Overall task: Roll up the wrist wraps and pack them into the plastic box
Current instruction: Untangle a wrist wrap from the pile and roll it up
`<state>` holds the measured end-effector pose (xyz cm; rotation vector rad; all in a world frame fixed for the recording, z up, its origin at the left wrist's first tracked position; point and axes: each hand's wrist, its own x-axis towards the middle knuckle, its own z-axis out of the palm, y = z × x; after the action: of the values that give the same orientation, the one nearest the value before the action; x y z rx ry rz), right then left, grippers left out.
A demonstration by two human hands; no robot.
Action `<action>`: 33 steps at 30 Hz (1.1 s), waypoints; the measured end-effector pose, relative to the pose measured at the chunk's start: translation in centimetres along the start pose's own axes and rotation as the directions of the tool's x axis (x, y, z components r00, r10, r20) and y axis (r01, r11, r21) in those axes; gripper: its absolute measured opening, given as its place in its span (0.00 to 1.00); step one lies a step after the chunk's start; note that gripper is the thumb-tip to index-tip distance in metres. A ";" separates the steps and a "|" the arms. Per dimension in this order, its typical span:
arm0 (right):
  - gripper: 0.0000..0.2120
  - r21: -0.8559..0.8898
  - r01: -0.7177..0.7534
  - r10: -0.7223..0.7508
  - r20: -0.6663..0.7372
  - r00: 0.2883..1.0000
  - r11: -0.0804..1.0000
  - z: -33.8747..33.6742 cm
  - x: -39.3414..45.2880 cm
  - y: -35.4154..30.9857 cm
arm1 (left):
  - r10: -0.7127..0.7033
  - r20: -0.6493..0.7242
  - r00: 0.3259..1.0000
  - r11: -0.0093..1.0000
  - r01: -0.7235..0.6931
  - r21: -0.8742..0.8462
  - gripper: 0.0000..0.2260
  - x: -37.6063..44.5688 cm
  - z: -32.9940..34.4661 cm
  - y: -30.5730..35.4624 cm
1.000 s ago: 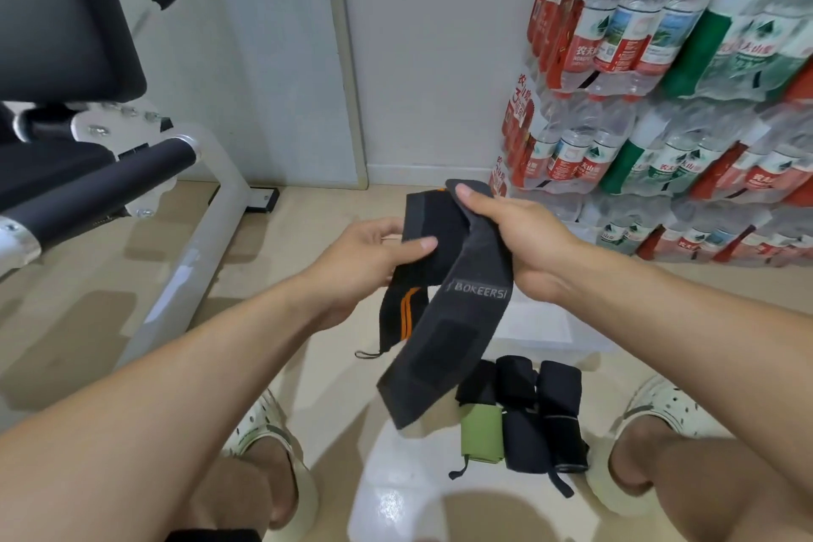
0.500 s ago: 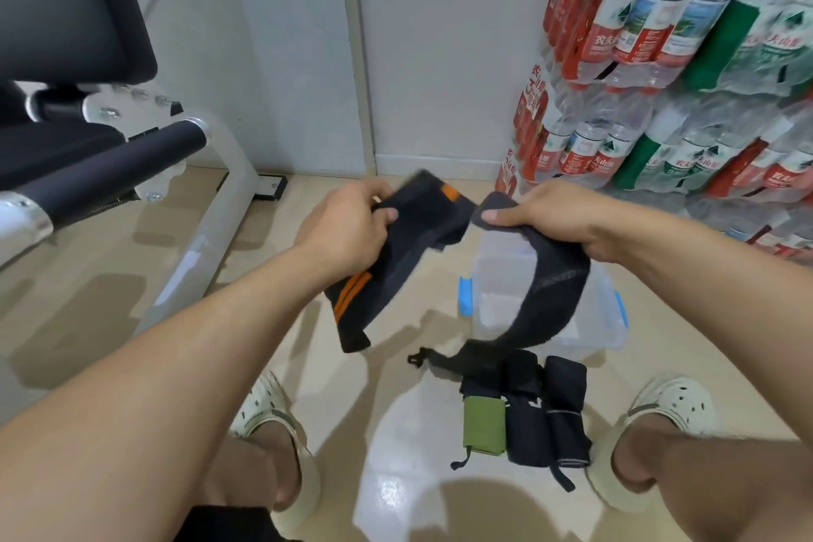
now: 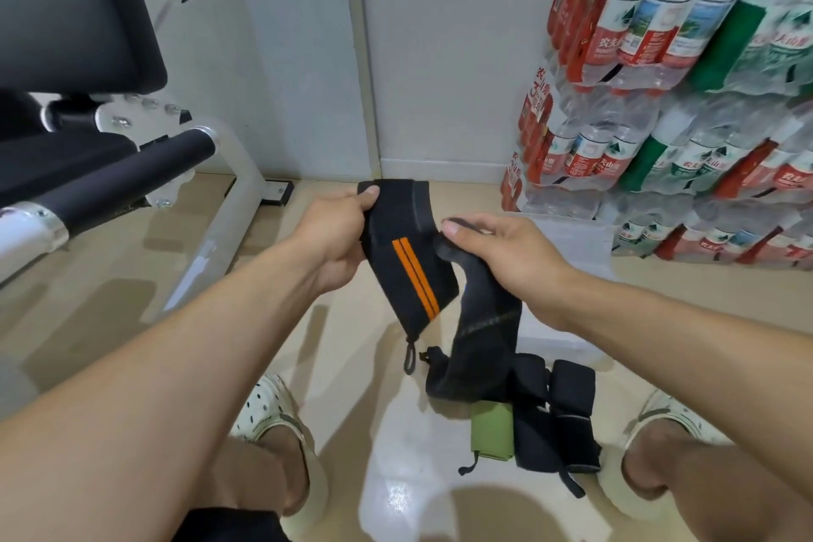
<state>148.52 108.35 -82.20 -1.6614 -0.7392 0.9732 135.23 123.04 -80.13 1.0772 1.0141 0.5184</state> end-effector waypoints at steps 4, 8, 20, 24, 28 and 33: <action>0.07 0.028 0.042 -0.036 -0.195 0.980 0.999 0.1 0.6 0.1 | -0.051 0.071 0.996 0.981 0.064 -0.181 0.11 -0.5 -0.2 0.6; 0.06 0.070 0.032 -0.016 -0.221 0.975 0.997 0.4 0.4 -0.1 | -0.037 0.076 0.996 0.974 0.053 -0.219 0.14 -0.7 -0.3 0.7; 0.05 0.134 0.035 -0.027 -0.058 0.998 0.990 1.8 -0.6 -0.3 | -0.022 -0.132 0.991 0.952 -0.020 -0.305 0.16 -0.2 -0.8 0.7; 0.07 0.114 0.077 -0.076 -0.014 0.997 0.990 2.6 -0.9 -0.6 | 0.058 -0.058 0.997 0.952 -0.073 -0.297 0.17 -0.9 0.3 0.1; 0.10 0.102 0.054 -0.047 -0.071 0.996 0.993 3.2 -1.0 -0.7 | 0.116 0.023 0.993 0.952 -0.105 -0.288 0.17 -1.6 1.5 -0.8; 0.10 0.136 0.029 -0.009 -0.145 0.989 0.990 3.2 -0.7 -0.3 | 0.154 0.093 0.984 0.937 -0.116 -0.329 0.19 -2.2 2.3 -1.4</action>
<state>145.40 109.32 -82.16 -1.5825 -0.5769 0.8615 136.04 119.65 -80.15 0.8754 0.7237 0.6986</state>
